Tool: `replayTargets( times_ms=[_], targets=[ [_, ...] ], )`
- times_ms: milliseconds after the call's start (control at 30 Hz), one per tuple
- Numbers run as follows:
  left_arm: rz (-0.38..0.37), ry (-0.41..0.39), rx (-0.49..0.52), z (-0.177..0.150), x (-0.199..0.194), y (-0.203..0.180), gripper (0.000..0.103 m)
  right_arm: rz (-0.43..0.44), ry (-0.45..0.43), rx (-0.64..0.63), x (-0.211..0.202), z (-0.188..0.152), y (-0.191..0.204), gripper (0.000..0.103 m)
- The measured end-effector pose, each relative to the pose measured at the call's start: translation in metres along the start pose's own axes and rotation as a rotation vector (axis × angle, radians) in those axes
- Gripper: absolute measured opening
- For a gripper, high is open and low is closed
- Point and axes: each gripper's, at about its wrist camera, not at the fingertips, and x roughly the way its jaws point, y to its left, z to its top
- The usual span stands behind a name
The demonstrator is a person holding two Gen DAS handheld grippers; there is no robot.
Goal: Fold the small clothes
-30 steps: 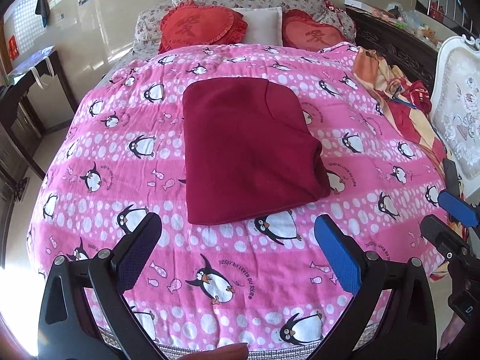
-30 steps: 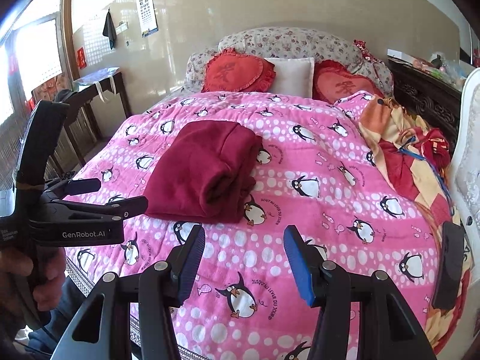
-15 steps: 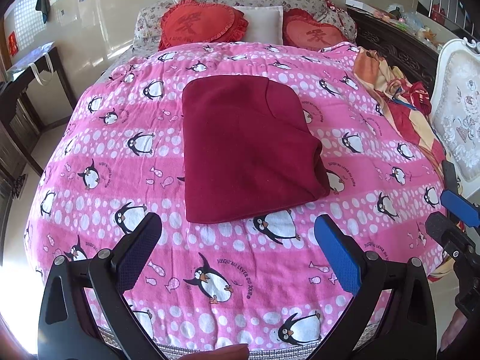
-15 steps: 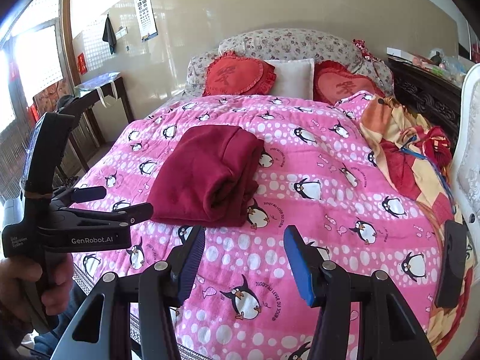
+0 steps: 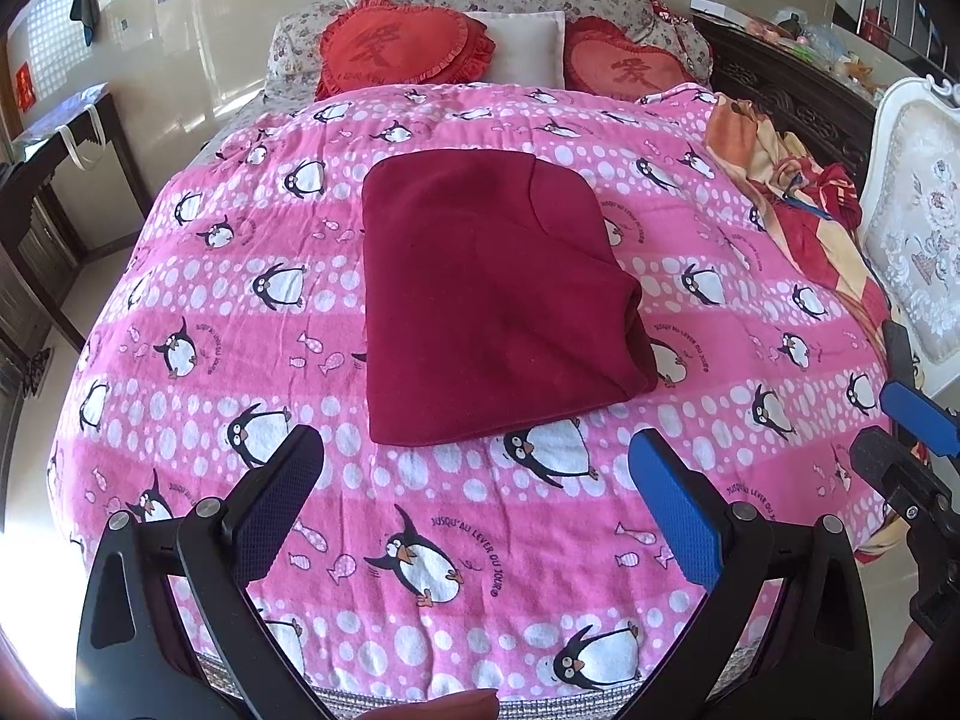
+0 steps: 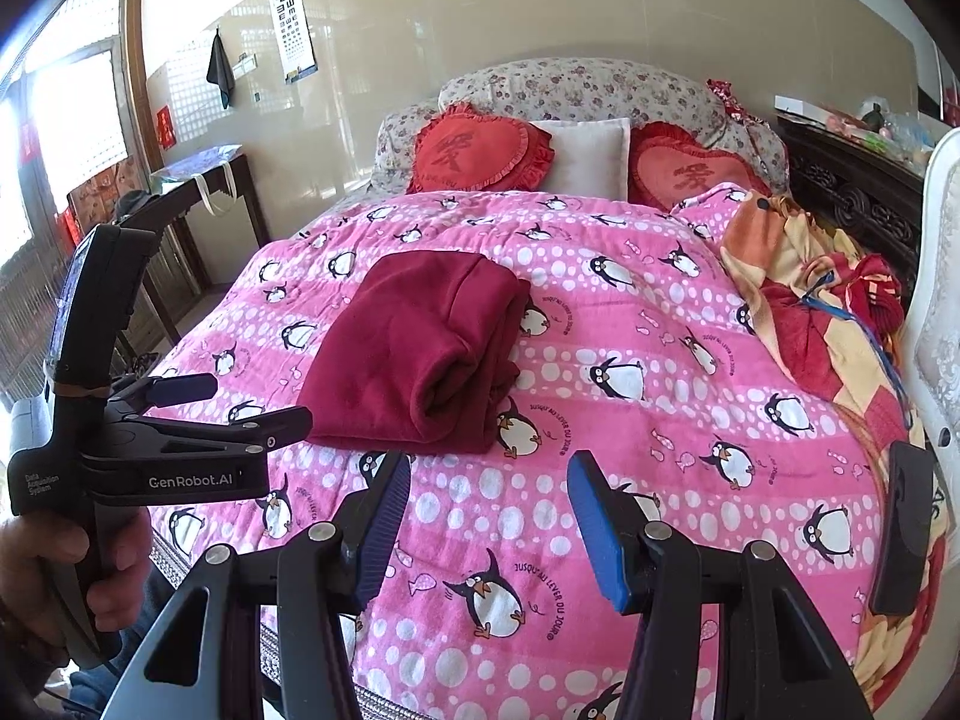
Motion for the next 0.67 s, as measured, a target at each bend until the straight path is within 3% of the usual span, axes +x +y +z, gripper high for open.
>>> replayTargets(
  times_ms=[267,433,667],
  targets=[
    [-0.003,0.001,-0.002,0.0000,-0.0003,0.0000,0.102,0.000,0.002,0.000,-0.0002,0.0001,0.0008,0.052],
    [-0.047,0.006,-0.012,-0.0016,-0.0008,-0.0001,0.102,0.002,0.001,0.000,0.0001,0.0000,0.0017,0.052],
    [-0.027,-0.011,-0.014,-0.0014,-0.0027,0.0028,0.102,0.003,0.007,-0.001,0.0023,-0.0002,0.0018,0.052]
  ],
)
